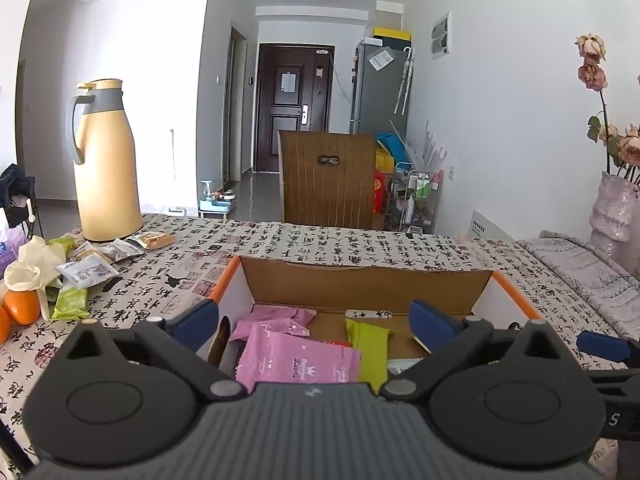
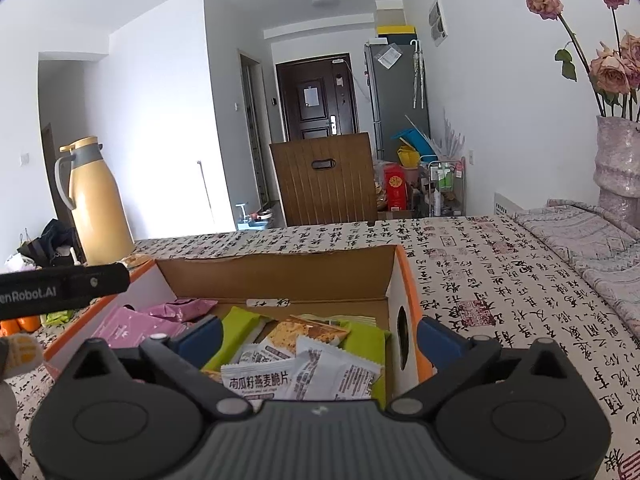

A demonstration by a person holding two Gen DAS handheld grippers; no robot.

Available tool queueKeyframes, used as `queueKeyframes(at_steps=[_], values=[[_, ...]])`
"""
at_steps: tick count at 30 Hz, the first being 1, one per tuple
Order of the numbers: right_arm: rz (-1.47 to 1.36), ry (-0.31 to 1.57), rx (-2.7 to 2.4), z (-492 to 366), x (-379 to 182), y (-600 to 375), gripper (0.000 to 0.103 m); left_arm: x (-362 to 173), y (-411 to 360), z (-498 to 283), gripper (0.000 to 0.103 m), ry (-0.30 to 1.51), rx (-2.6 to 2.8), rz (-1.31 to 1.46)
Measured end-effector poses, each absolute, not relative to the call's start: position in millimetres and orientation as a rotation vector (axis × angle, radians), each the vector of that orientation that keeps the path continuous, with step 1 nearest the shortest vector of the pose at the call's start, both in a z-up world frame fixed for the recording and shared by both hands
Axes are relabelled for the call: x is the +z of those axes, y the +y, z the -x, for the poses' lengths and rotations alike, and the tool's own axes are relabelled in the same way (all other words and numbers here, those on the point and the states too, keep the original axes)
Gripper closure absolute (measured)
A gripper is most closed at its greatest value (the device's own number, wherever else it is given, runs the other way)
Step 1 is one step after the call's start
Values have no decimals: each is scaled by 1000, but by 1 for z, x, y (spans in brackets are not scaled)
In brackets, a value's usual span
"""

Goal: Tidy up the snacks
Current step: 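Open both grippers to drop the biscuit pack and wafer packet in, then move both grippers back toward the remaining packets in front of the box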

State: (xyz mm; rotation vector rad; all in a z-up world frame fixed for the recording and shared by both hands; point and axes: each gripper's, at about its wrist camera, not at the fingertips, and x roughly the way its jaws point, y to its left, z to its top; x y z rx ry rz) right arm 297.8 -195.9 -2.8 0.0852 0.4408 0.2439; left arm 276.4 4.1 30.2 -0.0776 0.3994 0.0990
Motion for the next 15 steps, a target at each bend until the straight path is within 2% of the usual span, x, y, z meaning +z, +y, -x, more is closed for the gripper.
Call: queueKeyframes(at_steps=[15], values=[[-48,398,230,-274,20,-191,0,54,-1,-252,0,363,92,72]])
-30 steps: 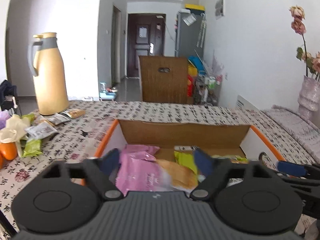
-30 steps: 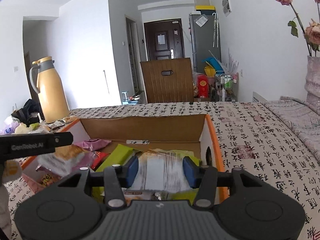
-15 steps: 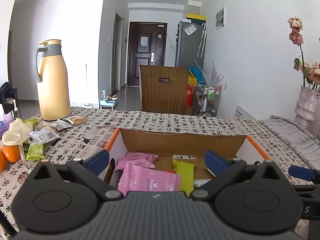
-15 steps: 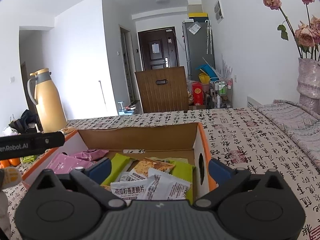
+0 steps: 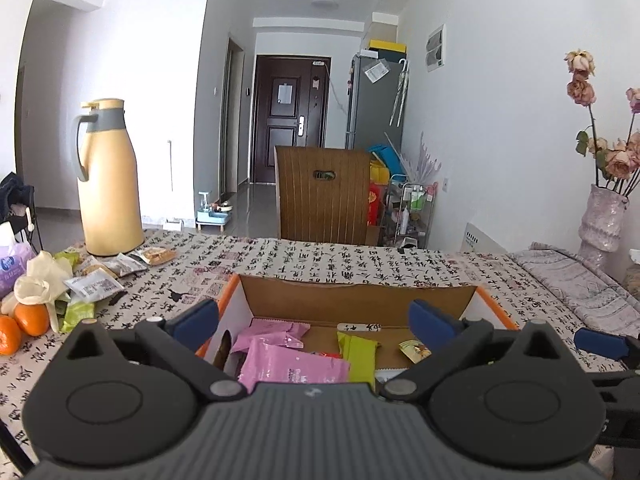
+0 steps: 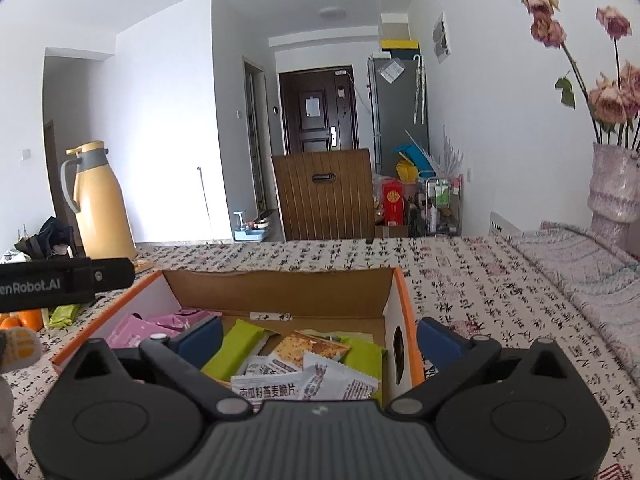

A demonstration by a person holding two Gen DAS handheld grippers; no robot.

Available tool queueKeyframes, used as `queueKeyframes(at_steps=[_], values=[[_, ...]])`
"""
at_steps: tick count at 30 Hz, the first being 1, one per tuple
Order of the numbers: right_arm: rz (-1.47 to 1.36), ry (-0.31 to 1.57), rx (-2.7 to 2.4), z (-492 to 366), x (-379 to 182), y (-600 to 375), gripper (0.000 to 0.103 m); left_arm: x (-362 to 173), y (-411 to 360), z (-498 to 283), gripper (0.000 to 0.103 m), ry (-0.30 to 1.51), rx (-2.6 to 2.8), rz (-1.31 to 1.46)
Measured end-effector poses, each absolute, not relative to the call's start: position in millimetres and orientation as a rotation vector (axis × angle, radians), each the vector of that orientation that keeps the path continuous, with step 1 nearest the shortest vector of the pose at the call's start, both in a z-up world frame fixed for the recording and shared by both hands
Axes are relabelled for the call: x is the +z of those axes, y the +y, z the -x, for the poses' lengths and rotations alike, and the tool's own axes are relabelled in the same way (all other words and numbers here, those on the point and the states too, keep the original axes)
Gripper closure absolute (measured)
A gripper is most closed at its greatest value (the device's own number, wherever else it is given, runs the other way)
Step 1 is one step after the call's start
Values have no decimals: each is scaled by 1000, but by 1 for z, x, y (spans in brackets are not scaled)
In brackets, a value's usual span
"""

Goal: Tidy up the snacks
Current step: 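Move both grippers back toward the remaining packets in front of the box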

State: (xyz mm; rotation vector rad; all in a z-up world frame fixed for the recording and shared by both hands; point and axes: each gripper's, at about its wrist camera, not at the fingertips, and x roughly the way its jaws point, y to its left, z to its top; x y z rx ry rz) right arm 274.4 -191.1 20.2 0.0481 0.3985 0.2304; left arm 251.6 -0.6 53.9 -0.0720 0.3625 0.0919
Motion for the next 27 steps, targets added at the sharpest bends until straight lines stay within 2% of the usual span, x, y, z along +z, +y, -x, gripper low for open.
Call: queueKeyframes(at_steps=[11,27], values=[[-40,420,231,-234,26,-190,0,54,9,-210,0,381,93,50],[-19,551,227,-197,-12,-184,0,3,41,-164,0,505,95,40]])
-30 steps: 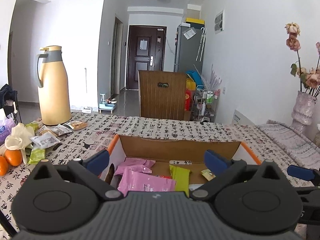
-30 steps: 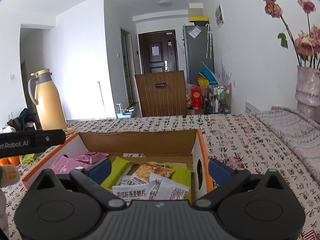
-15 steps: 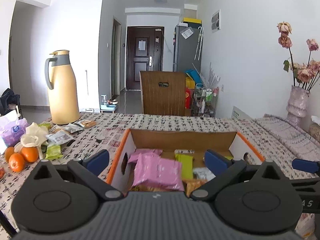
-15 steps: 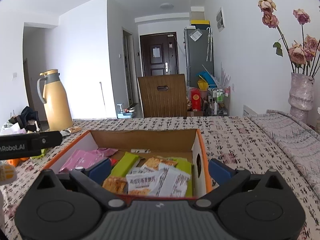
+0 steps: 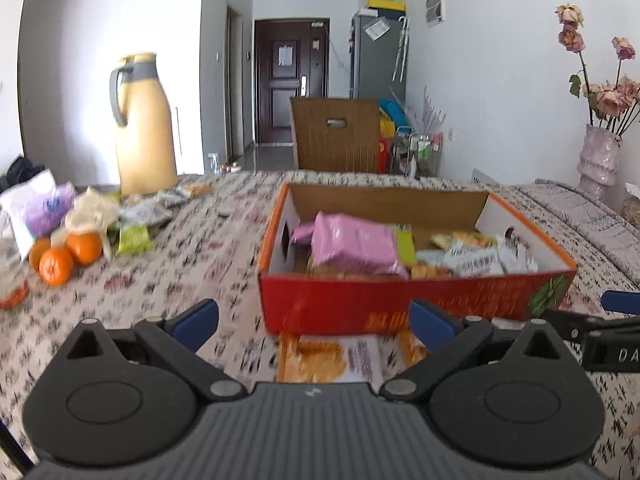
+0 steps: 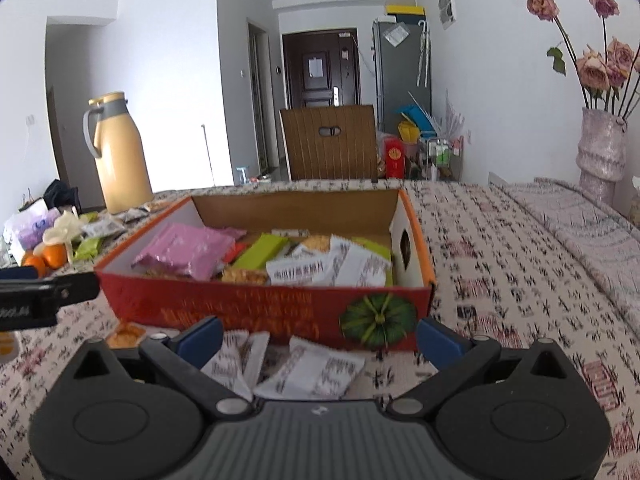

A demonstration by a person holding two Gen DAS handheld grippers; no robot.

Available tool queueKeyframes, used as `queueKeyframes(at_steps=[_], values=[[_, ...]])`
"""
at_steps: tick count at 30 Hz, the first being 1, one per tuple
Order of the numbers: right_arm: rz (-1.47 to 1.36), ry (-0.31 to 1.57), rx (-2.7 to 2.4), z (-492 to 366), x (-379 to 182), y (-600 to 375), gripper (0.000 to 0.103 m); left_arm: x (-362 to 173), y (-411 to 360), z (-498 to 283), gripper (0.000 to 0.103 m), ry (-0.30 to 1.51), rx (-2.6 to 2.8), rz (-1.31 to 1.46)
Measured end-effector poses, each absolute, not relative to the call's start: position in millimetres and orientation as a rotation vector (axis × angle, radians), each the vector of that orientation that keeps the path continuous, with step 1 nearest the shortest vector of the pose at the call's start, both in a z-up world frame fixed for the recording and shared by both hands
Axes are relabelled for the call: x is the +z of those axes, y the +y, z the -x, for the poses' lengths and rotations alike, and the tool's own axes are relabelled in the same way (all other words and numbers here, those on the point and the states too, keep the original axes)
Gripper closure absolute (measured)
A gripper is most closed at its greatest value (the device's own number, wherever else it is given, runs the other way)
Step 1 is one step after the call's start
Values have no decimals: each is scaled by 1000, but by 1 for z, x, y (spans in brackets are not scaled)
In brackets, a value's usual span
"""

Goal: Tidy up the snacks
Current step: 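Move both grippers back toward the remaining packets in front of the box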

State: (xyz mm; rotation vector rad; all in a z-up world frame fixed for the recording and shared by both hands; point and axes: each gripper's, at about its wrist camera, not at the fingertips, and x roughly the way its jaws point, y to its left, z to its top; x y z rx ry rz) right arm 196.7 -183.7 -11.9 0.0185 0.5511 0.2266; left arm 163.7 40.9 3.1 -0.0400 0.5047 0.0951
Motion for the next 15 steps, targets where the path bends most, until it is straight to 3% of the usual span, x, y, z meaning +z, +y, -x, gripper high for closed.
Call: queueKeyframes(at_steps=[15], values=[[-15,630,165,-199,-35,-190,0,-27,48,-168,0,537,88,62]])
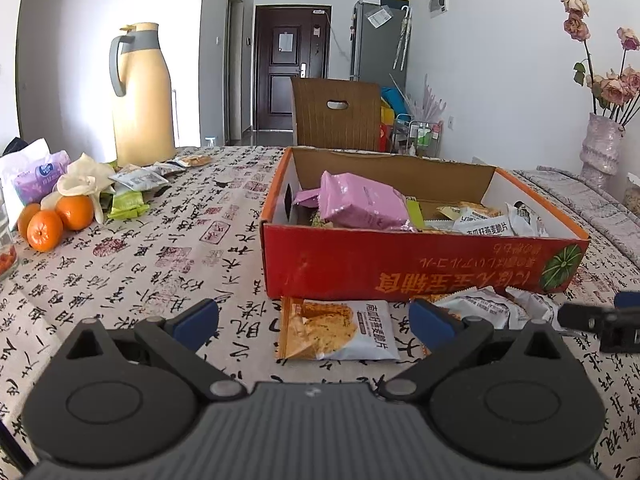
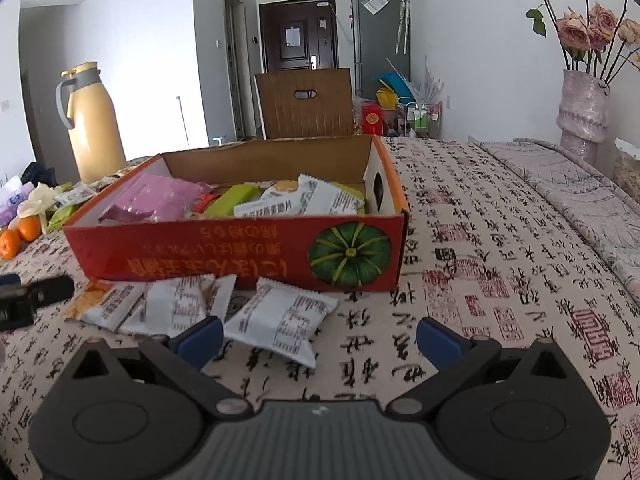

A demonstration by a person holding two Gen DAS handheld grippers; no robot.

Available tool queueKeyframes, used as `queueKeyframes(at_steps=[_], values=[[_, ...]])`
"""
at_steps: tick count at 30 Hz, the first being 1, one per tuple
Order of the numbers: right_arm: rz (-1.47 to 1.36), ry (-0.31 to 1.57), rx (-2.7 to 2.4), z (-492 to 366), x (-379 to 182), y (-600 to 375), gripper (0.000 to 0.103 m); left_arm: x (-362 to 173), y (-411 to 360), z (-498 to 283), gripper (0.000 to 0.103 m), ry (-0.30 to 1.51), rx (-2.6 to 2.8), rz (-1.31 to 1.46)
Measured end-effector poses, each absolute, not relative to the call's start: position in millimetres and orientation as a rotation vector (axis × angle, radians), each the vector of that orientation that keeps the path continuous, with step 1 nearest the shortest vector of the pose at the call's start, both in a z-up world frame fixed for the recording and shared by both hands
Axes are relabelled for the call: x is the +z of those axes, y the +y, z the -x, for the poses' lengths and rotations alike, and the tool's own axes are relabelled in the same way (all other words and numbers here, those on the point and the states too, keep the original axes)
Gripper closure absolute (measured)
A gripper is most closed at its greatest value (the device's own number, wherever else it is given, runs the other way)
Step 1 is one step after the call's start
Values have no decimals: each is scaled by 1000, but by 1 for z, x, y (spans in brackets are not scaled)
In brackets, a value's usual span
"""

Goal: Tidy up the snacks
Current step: 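Move both grippers back toward the remaining packets in front of the box, then grasp a white wafer packet with right gripper while left grasps a biscuit pack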

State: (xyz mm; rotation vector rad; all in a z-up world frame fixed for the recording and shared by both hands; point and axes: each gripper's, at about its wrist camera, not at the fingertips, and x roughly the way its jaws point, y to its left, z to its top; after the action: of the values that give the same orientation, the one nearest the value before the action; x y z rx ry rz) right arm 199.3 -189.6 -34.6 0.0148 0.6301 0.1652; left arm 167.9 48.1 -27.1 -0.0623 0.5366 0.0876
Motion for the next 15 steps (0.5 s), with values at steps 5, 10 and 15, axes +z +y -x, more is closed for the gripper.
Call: queueKeyframes(at_steps=[5,10,15], values=[[-6,642,170,-220,-33,-181,3,-30,48,-170,0,550,87,66],[-26,705,159,-237,-43,-177,20,-32,47,-172,0,561,79,58],[-36,726,173,-239,-51,-177,39,-33,47,-173,0,570,79,61]])
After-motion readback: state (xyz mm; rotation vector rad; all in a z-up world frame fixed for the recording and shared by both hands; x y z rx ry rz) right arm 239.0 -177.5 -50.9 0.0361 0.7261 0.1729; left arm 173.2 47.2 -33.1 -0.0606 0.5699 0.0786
